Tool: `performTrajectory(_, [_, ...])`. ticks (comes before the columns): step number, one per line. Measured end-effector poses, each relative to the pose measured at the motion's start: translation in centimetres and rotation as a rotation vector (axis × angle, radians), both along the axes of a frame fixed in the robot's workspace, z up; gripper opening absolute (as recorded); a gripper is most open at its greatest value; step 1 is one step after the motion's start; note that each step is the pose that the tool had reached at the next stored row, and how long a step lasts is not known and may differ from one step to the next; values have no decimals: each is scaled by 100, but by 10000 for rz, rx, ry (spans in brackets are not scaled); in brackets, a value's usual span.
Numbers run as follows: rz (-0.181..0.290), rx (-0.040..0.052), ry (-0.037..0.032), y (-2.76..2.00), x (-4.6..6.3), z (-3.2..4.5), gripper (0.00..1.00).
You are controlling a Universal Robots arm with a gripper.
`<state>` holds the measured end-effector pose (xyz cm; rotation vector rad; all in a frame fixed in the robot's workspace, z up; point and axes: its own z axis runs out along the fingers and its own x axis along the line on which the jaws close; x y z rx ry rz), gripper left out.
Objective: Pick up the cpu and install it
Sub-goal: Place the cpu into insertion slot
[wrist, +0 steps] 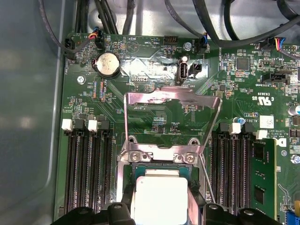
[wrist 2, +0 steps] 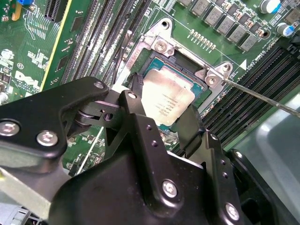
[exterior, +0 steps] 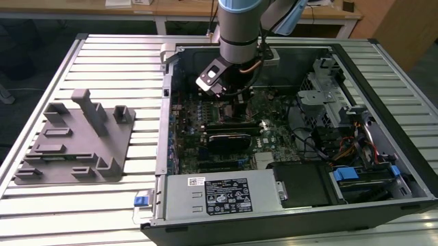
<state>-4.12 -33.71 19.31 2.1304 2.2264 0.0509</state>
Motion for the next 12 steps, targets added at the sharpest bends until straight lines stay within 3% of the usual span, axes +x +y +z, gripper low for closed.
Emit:
performTrajectory(2, [0,-2,1,0,1,-1,55])
performTrajectory(3, [0,-5,3,-1,0,1,61])
performTrajectory(12, [0,-10,5,-1,1,39,61])
